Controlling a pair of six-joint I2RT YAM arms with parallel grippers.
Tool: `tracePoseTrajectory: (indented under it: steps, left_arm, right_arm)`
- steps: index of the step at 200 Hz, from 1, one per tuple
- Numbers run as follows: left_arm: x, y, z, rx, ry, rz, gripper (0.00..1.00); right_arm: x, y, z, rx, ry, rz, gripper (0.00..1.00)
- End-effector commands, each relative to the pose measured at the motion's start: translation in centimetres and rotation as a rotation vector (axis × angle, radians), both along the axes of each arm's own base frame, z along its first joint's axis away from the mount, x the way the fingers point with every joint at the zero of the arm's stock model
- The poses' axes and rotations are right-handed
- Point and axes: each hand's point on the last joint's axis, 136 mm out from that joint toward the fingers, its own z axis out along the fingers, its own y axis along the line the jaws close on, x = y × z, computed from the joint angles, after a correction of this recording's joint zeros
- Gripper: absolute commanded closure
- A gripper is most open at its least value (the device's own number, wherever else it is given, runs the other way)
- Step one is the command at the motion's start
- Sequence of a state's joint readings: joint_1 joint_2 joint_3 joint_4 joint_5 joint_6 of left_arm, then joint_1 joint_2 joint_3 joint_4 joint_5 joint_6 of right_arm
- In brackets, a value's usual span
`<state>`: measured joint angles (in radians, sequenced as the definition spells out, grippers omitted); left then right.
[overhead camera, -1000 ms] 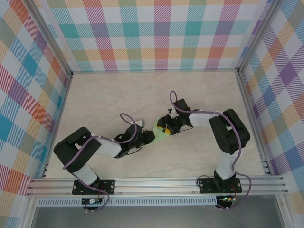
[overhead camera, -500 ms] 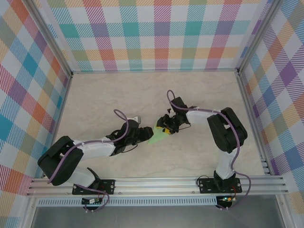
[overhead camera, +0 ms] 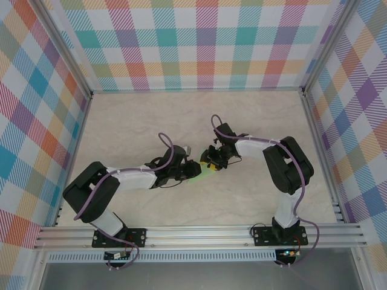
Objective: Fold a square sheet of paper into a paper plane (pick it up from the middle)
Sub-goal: Fourth fold the wing at the center of the table.
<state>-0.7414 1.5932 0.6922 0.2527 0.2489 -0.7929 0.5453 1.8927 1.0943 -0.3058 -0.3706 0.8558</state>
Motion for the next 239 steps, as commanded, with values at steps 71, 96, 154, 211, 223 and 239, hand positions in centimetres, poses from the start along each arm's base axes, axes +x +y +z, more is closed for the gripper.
tracePoseTrajectory:
  steps: [71, 96, 154, 211, 223, 239]
  left_arm:
    - [0.7, 1.3, -2.3, 0.108, 0.055, 0.012, 0.87]
    - [0.6, 1.5, -2.9, 0.127, 0.073, 0.020, 0.88]
    - [0.7, 1.6, -3.4, 0.133, 0.090, 0.030, 0.88]
    - [1.6, 1.5, -0.3, 0.068, 0.030, 0.056, 0.87]
    - [1.8, 2.0, 0.0, 0.067, 0.022, 0.082, 0.87]
    - [2.2, 2.4, 0.3, 0.062, 0.009, 0.111, 0.87]
  right_arm:
    - [-2.8, -5.4, -5.8, -0.291, 0.166, -0.060, 0.60]
    - [-3.0, -5.6, -6.0, -0.305, 0.173, -0.061, 0.61]
    - [-3.4, -6.2, -6.7, -0.343, 0.204, -0.057, 0.62]
    - [-3.8, -6.9, -7.1, -0.388, 0.225, -0.063, 0.64]
    - [-3.9, -7.0, -7.2, -0.396, 0.231, -0.063, 0.64]
    - [-3.9, -7.0, -7.4, -0.396, 0.236, -0.059, 0.64]
